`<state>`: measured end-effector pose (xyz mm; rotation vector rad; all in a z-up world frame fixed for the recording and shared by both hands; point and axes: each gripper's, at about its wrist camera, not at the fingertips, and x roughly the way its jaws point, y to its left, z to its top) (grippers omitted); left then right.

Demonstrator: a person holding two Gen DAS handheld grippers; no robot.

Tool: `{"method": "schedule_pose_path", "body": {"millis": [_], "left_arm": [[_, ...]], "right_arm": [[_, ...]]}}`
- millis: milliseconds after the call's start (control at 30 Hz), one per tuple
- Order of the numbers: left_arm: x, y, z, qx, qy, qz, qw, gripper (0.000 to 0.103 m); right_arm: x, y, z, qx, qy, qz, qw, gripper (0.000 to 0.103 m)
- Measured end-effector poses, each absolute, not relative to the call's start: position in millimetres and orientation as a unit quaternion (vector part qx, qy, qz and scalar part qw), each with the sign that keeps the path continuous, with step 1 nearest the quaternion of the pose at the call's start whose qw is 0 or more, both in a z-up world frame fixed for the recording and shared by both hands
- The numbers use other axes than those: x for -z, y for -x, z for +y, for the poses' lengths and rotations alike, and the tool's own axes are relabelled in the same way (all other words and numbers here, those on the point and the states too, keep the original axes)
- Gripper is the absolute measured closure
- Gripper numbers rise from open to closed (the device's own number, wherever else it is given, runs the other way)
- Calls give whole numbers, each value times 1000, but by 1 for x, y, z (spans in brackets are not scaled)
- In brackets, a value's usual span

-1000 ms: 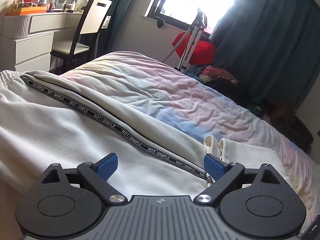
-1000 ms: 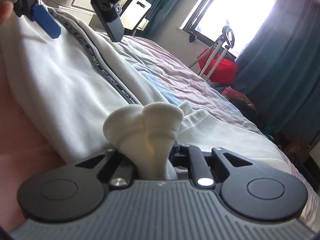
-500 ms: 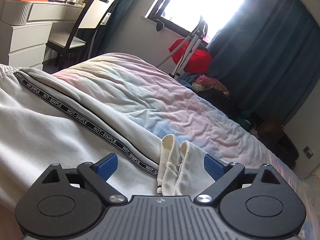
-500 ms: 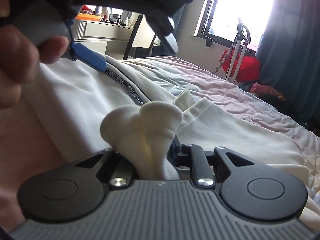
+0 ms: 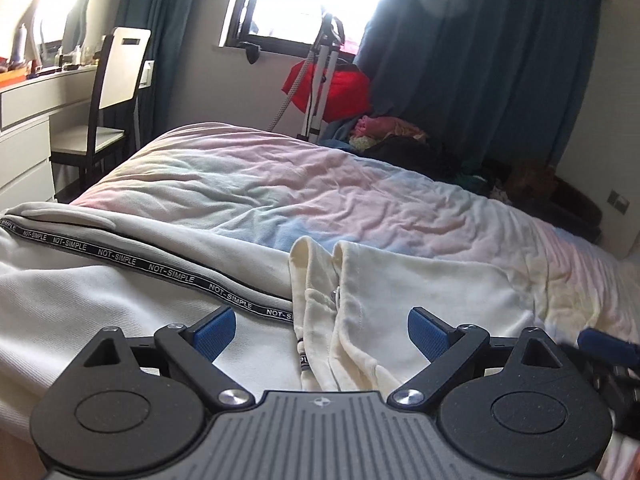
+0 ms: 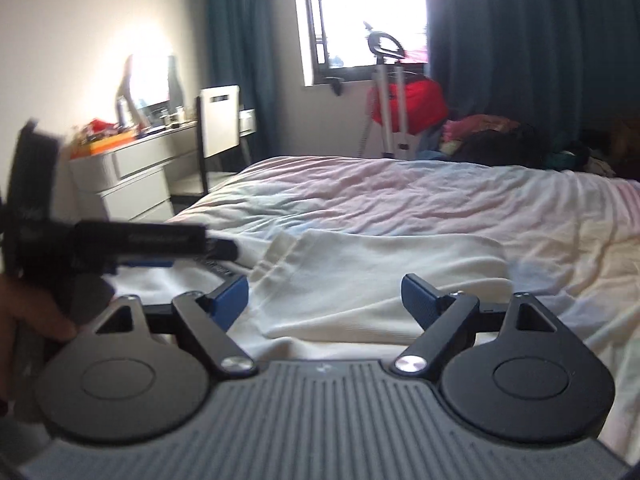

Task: Fold clothes
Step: 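Lay the cuffs down on the folded legs and open the right gripper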

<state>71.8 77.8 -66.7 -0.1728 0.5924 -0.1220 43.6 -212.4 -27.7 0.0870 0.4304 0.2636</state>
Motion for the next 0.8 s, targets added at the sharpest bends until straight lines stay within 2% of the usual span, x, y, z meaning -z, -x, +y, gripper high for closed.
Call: {"method": "schedule_pose_path", "body": {"millis": [167,333,433,567,667,733,800], "left_arm": [[78,-69,68,43,55,300,951,9],[89,-73,73,24,48,319,946,9],[83,-69,82,36,81,313,946,13],[73,-61,93,75,141,298,941,17],[69,-58,94,107,170,294,935,26],[71,-59,88,120,161,299,933,28],[73,-60,81,132,150,304,931,38]], "right_arm": [[52,-80,-243,-28,-63,269,961,63],[94,-95,-247,-10,-83,338,938,65],[96,-93,-243,-9,-67,337,939,64],[92,-89,-252,-11,-102,336,936,64],[89,-88,-254,-12,-108,335,936,64],[88,-87,-255,-11,-109,335,936,64],[88,-88,-253,-11,-104,334,937,64]]}}
